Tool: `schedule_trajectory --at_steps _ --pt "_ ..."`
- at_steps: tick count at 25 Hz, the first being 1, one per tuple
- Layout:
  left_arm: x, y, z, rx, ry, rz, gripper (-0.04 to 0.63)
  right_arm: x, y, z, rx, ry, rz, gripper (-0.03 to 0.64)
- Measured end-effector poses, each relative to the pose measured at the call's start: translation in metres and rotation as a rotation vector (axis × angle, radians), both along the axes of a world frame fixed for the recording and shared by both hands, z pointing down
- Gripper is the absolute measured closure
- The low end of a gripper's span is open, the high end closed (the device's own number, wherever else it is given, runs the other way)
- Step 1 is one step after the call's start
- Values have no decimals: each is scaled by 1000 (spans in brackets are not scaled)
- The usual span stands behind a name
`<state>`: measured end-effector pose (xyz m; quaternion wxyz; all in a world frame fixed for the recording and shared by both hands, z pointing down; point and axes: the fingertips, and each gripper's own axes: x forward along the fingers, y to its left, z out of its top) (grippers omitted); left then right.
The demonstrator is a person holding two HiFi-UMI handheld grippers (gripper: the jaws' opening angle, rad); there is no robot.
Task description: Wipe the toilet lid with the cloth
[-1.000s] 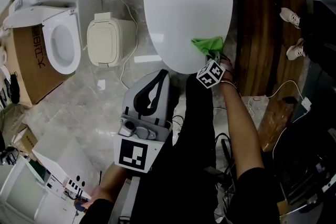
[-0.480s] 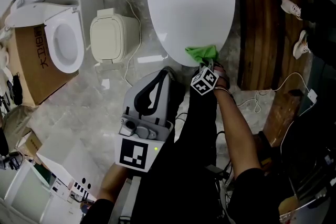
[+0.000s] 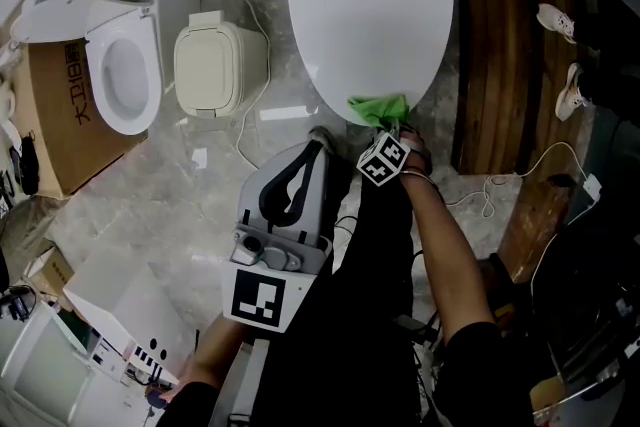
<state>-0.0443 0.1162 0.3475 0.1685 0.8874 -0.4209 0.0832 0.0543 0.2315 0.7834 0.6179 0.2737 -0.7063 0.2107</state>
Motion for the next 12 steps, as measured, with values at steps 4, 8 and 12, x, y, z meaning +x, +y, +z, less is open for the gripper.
schedule_trajectory --at_steps 4,8,12 --pt "-7 2 3 -7 6 -17 588 -3 0 1 9 13 -34 572" --pt "-13 2 7 -18 10 -33 588 -19 7 2 -26 -12 -54 572" --pt "-18 1 7 -15 6 -40 588 -35 15 4 -56 -30 -75 572"
